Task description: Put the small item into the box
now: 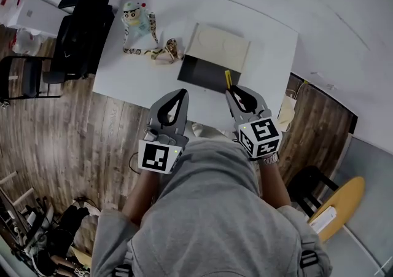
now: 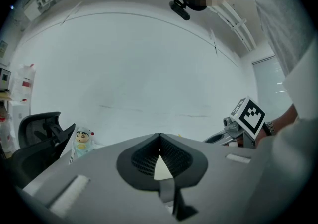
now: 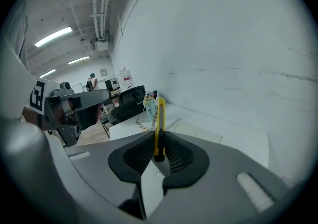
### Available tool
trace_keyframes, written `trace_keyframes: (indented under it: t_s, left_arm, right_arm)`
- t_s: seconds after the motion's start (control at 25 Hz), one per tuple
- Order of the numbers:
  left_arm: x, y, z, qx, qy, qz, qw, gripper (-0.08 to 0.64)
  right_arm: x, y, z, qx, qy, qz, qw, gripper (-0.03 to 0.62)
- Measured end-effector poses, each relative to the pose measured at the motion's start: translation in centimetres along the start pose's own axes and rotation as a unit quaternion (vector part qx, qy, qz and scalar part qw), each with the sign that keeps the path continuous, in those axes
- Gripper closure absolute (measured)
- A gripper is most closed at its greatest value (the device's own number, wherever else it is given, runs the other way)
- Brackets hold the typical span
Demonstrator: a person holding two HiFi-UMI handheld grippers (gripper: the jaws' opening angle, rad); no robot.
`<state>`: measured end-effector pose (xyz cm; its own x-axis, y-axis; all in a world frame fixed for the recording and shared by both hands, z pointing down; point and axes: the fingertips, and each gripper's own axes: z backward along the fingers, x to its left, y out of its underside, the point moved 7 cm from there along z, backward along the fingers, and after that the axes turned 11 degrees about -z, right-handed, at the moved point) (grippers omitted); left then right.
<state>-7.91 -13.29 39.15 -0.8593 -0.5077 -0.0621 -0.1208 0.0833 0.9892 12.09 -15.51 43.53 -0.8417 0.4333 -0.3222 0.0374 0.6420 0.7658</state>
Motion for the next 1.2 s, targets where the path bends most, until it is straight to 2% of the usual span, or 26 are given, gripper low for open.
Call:
trace_keyframes:
  t_s: [0.12,0.48,1.2]
  left_arm:
    - [0.4,0.2,-1.0,0.032,0.023,0.002,0.9992,0.557]
    - [2.9,1.1,-4.0,0.051,0.049,0.001,0.9975,0.557]
    - [5.1,1.5,-8.1,0.055,0.088,-0.011,0.9945,0.557]
  right_arm:
    - [-0.4,0.0,-1.0,0.014,0.006,-0.004,1.000,0.511]
    - [-1.8,0.2,-4.1,0.063,0.026,0.006,0.998,0.511]
    - [-3.0,2.1,-10.1,0.160,0.018,0.021,0.987,0.511]
